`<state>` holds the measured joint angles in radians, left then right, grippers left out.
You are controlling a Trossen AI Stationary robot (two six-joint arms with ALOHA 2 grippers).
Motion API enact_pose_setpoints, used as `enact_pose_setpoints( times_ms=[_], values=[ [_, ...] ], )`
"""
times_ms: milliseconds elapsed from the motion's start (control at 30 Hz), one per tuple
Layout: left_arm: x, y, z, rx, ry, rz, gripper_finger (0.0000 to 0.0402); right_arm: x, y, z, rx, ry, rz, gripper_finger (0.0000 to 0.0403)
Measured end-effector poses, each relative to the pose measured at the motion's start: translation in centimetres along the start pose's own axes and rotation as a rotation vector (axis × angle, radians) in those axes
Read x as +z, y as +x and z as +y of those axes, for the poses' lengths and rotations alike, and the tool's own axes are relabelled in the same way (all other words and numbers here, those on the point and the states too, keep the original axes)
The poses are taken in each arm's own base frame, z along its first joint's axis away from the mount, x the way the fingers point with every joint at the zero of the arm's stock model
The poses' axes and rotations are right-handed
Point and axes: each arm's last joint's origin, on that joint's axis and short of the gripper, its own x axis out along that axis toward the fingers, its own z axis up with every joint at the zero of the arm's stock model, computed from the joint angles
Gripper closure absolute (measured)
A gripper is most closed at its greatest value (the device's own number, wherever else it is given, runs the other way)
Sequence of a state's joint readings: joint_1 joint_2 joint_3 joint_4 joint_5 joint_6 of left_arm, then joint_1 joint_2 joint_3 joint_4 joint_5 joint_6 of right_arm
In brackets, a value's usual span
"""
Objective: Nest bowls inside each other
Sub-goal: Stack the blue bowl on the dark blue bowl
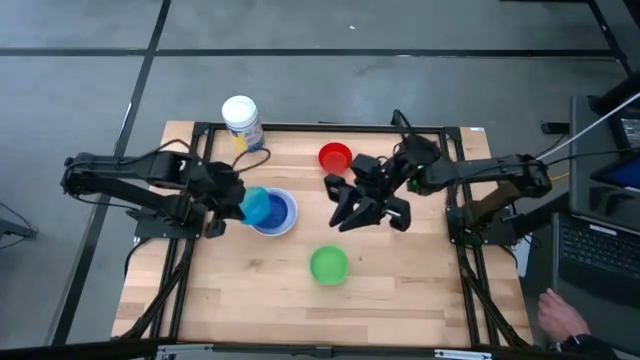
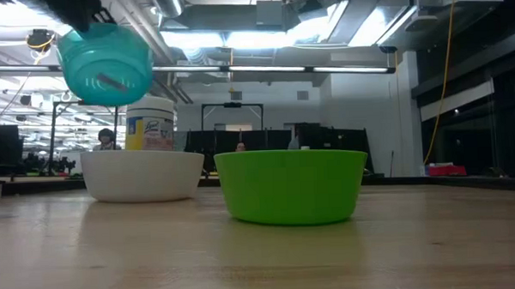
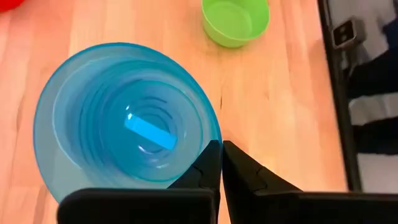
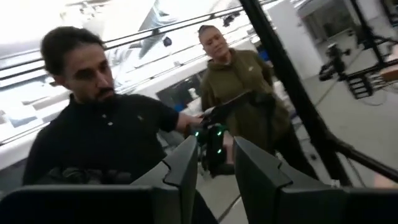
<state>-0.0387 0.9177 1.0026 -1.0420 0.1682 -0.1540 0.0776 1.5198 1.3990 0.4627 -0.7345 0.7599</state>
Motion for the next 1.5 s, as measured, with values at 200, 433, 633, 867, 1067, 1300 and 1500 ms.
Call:
enact_pose_setpoints(
  times_ms=[200,433,633,867,1067,1300,1500],
  values=[
    [-0.4,4.4,0.9,0.021,0.031,0.159,0.04,-0.3,-1.4,1.2,-0.156,0.029,0.087,0.03],
    [0.9,7.9,1.8,0.085,0.085,0.139,0.04,0.5,-2.8,3.5,-0.208,-0.003,0.062,0.0302],
    [1.2,10.0,3.4,0.112,0.104,0.215,0.04,0.6,-3.5,4.4,-0.237,0.016,0.073,0.0298],
    [1.5,10.9,3.7,0.102,0.103,0.217,0.04,1.1,-4.2,5.6,-0.245,-0.008,0.048,0.0303],
    [1.5,11.0,3.7,0.095,0.09,0.217,0.04,1.2,-4.5,6.0,-0.248,-0.016,0.043,0.0299],
    [0.3,11.8,3.4,0.08,0.072,0.248,0.04,1.2,-4.5,6.0,-0.252,-0.016,0.048,0.0305],
    [1.0,12.1,2.9,0.063,0.112,0.172,0.0394,1.2,-4.5,6.0,-0.249,-0.019,0.046,0.0308]
  ],
)
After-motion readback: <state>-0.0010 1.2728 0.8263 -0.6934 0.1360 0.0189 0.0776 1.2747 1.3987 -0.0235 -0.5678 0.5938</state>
